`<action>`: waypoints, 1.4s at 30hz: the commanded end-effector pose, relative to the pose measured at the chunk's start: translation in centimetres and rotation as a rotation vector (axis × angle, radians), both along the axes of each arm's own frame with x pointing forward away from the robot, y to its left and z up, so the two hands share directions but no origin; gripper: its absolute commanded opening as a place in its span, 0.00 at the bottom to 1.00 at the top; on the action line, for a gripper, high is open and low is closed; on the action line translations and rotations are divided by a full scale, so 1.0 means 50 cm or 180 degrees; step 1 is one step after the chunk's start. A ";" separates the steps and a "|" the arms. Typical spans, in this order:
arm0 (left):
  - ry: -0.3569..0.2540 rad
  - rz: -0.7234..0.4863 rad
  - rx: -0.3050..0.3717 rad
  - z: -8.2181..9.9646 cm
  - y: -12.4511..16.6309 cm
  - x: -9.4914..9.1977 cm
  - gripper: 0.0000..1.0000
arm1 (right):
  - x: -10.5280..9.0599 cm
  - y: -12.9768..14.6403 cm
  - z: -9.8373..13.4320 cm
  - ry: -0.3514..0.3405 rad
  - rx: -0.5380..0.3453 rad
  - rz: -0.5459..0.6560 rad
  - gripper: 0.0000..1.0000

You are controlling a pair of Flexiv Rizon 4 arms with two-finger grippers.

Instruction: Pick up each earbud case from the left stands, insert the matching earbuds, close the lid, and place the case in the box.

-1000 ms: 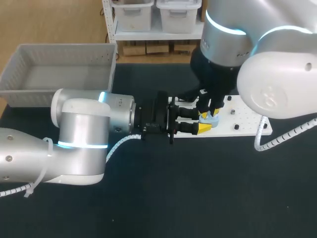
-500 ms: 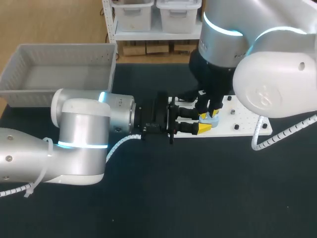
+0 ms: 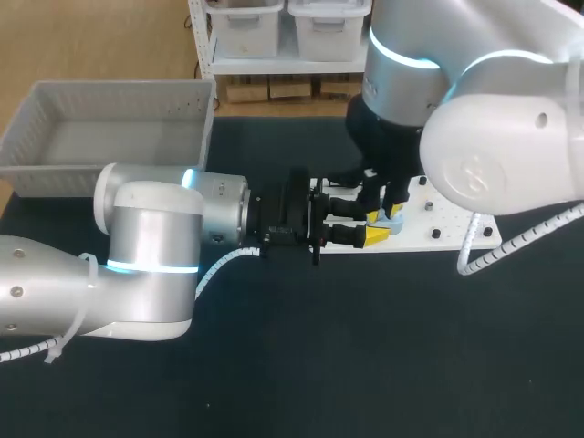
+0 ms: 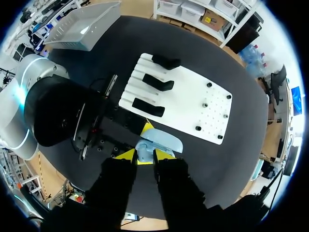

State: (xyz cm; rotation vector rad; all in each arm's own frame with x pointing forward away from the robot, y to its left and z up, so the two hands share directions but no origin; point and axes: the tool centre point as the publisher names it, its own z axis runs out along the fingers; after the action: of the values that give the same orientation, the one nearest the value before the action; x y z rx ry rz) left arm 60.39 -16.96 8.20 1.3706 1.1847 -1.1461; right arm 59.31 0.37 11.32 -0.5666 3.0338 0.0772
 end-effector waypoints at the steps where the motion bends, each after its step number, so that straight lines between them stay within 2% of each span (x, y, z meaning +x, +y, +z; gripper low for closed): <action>1: -0.0016 0.0024 -0.0016 -0.002 0.000 -0.004 0.00 | -0.009 -0.004 0.011 0.0026 0.0056 0.0041 1.00; 8: -0.0016 0.0024 -0.0016 -0.002 0.000 -0.004 0.00 | -0.031 -0.013 0.057 -0.0019 0.0164 0.0079 1.00; 12: -0.0016 0.0024 -0.0016 -0.002 0.000 -0.004 0.00 | -0.020 -0.022 0.084 -0.0140 0.0240 -0.0031 1.00; 15: -0.0016 0.0024 -0.0016 -0.002 0.000 -0.004 0.00 | 0.009 -0.034 0.091 -0.0330 0.0218 -0.0379 1.00; 18: -0.0016 0.0024 -0.0016 -0.002 0.000 -0.004 0.00 | 0.043 -0.048 0.095 -0.0669 0.0168 -0.0811 1.00; 23: -0.0016 0.0024 -0.0016 -0.002 0.000 -0.004 0.00 | 0.091 -0.076 0.083 -0.0861 0.0194 -0.1358 1.00; 26: -0.0016 0.0024 -0.0016 -0.002 0.000 -0.004 0.00 | 0.117 -0.097 0.065 -0.0878 0.0099 -0.1524 1.00; 30: -0.0016 0.0024 -0.0016 -0.002 0.000 -0.004 0.00 | 0.137 -0.125 0.037 -0.0756 0.0040 -0.1627 1.00; 42: -0.0016 0.0024 -0.0016 -0.002 0.000 -0.004 0.00 | 0.130 -0.137 -0.009 -0.0554 -0.0017 -0.1599 1.00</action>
State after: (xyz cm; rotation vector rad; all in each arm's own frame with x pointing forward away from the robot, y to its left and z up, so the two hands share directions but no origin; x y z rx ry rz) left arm 60.37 -16.97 8.23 1.3710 1.1840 -1.1463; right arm 65.64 -6.64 11.23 0.1934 2.8908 -0.0038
